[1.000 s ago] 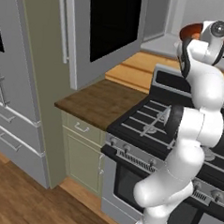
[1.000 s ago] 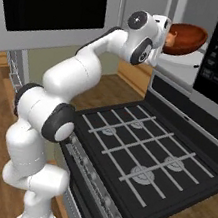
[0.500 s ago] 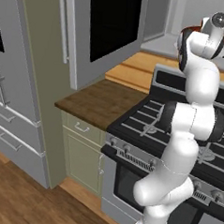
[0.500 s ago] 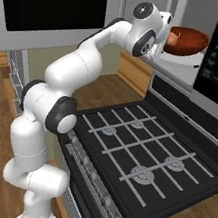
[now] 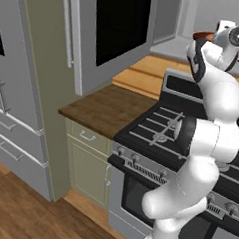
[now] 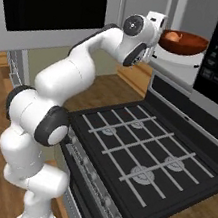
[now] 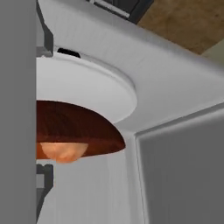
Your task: Pick the onion from the sink and place it in the bowl. Then pick the bowl and place it in the microwave. Then close the microwave door and press the start button.
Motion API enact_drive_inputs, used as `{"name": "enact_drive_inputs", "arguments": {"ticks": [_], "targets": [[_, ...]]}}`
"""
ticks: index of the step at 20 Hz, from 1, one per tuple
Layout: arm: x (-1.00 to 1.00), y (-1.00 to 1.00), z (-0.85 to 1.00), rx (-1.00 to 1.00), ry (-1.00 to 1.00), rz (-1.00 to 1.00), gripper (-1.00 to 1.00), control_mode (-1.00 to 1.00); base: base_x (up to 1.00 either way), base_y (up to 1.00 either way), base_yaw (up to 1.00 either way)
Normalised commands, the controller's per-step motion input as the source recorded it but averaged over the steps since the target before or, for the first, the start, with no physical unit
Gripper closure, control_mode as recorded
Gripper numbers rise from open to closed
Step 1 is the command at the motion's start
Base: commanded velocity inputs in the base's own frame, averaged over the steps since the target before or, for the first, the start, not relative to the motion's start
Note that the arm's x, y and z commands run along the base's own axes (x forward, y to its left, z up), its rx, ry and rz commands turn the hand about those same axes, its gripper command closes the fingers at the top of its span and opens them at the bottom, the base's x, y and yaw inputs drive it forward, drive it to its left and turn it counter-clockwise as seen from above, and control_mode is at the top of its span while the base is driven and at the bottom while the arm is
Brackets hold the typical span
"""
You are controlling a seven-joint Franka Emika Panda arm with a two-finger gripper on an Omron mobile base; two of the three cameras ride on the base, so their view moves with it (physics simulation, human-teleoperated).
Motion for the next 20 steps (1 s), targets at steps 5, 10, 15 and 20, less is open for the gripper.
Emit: {"name": "enact_drive_inputs", "arguments": {"ticks": [5, 10, 15, 20], "targets": [[-0.35, 0.45, 0.01, 0.0, -0.39, 0.0, -1.0, -1.0, 0.0, 0.0, 0.0], [-0.7, 0.29, 0.53, 0.0, -0.21, 0.0, -1.0, -1.0, 0.0, 0.0, 0.0], [-0.74, 0.14, 0.41, 0.0, -0.03, 0.0, -1.0, -1.0, 0.0, 0.0, 0.0], [-0.95, 0.16, 0.3, 0.0, 0.06, 0.0, -1.0, -1.0, 0.0, 0.0, 0.0]]}}
